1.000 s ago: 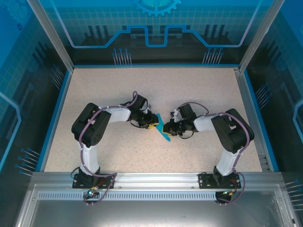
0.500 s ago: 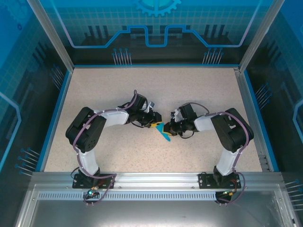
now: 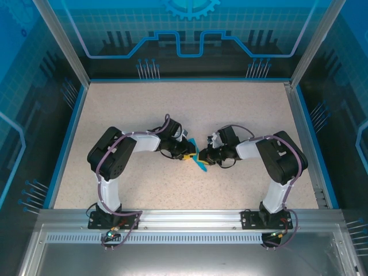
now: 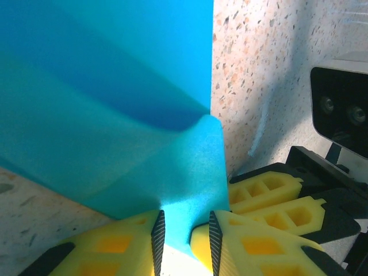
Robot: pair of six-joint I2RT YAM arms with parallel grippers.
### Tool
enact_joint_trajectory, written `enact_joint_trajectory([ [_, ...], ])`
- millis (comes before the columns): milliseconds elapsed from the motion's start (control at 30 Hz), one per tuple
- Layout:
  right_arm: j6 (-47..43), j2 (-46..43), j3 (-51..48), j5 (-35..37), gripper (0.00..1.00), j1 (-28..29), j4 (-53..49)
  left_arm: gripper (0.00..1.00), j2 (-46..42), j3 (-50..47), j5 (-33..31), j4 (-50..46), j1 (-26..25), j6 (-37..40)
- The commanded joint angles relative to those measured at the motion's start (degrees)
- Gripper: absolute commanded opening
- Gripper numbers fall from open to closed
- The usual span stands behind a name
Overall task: Fold a paper plane with a square sheet of paper (pick it up from the middle)
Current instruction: Fold the wing for the fifth time at the center of the table.
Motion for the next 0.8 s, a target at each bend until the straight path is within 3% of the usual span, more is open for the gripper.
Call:
enact_joint_trajectory([
  [0,-0.35,3.77,-0.31,2.51,0.11,0.12,-3.45,0.3,1.46,2.01,-1.76,-3.77,-0.26,0.37],
  [367,-4.43,-2.78,1.16,2.1,0.24,0.16,-10.19,0.27,1.98,3.18,-4.26,-8.88,-0.28,1.48],
  [767,-7.47,-6.84,0.98,3.28,0.26,0.67,-15.36,0.26,2.2,2.73,-4.06,-8.43,-0.27,1.38],
])
